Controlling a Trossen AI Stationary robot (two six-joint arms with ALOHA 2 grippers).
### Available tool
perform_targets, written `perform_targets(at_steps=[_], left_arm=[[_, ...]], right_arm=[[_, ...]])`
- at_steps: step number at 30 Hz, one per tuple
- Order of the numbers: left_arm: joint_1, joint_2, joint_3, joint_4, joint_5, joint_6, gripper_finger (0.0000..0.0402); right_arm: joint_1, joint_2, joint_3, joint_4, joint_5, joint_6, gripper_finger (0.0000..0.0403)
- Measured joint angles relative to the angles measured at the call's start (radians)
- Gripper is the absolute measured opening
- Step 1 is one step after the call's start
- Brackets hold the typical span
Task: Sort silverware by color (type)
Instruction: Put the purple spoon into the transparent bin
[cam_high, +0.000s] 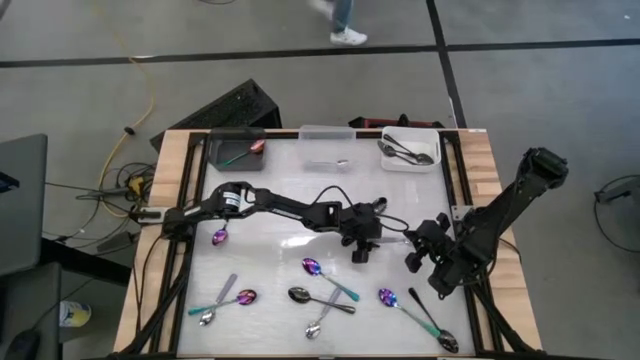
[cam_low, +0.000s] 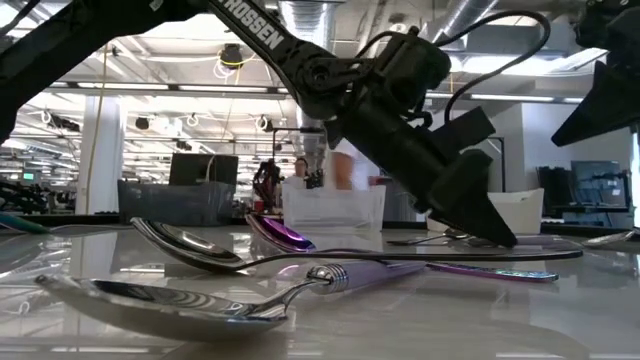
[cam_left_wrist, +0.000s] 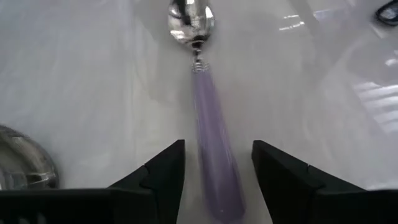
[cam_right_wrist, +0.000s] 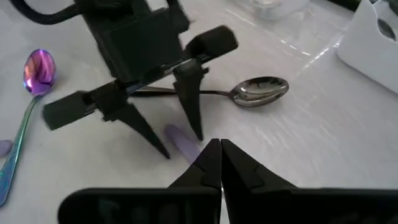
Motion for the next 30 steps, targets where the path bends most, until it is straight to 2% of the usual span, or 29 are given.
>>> perform_targets(at_steps=[5, 7, 9, 13, 16, 22, 26, 30], left_arm=[[-0.003, 0.002, 0.002, -0.039, -0.043, -0.014, 0.0171], [-0.004, 0.002, 0.002, -0.047, -0.067, -0.014, 0.0157], [-0.003, 0.002, 0.002, -0.051, -0.063, -0.014, 0.0130], [-0.002, 0.004, 0.002, -0.094, -0.065, -0.012, 0.0046], [0.004, -0.017, 0.001, -0.118, -0.054, 0.016, 0.0016], [0.005, -0.134, -0.002, -0.212, -0.059, 0.135, 0.0001], [0.024, -0.248, 0.000, -0.330, -0.104, 0.222, 0.0002], [0.078, -0.337, -0.001, -0.470, -0.042, 0.224, 0.0002]], right_arm=[[-0.011, -0.004, 0.000, 0.008, 0.000, 0.000, 0.0022], [-0.013, -0.004, 0.000, 0.010, 0.000, 0.000, 0.0023], [-0.013, -0.004, 0.000, 0.014, 0.000, 0.000, 0.0025], [-0.013, -0.004, 0.000, 0.022, 0.000, 0.000, 0.0025], [-0.013, -0.004, 0.000, 0.020, 0.000, 0.000, 0.0024], [-0.013, -0.004, 0.000, 0.013, -0.002, 0.000, 0.0024], [-0.013, -0.004, 0.000, 0.012, -0.002, 0.000, 0.0024], [-0.013, -0.004, 0.000, 0.011, -0.001, -0.002, 0.0024]])
